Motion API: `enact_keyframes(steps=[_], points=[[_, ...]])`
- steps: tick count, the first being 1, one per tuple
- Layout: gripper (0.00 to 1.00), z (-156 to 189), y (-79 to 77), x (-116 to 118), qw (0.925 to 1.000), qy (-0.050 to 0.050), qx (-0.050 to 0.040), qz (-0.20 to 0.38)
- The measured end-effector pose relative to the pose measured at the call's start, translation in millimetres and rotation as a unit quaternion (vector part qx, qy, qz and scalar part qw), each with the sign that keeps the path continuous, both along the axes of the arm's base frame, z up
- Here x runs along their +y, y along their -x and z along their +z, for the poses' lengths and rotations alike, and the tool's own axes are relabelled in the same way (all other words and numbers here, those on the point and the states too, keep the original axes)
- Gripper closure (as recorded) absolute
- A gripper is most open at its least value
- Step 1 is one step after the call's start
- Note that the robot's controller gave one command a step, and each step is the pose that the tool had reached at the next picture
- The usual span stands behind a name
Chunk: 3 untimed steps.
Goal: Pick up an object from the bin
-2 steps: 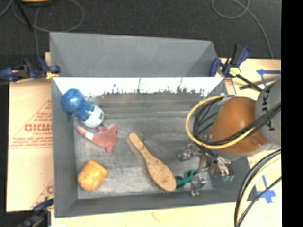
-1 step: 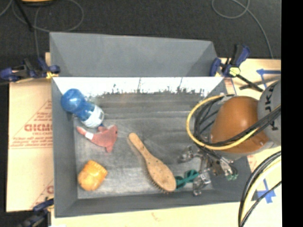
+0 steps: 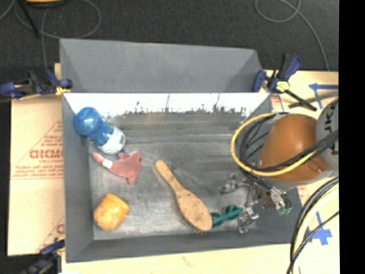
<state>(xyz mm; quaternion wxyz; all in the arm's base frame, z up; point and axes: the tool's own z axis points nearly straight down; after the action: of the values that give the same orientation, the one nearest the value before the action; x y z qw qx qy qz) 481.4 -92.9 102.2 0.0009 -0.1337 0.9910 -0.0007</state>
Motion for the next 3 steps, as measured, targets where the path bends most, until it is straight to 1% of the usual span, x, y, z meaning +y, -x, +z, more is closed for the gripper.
enact_keyframes(steps=[1, 2, 3], points=[[0.00, -30.6, -3.3, 1.0, 0.9993, 0.001, -0.0049, 0.037], [1.00, -29.3, 5.8, 15.5, 0.9997, 0.001, -0.0033, 0.023], [1.00, -29.3, 5.8, 15.4, 0.9997, 0.001, -0.0033, 0.023]])
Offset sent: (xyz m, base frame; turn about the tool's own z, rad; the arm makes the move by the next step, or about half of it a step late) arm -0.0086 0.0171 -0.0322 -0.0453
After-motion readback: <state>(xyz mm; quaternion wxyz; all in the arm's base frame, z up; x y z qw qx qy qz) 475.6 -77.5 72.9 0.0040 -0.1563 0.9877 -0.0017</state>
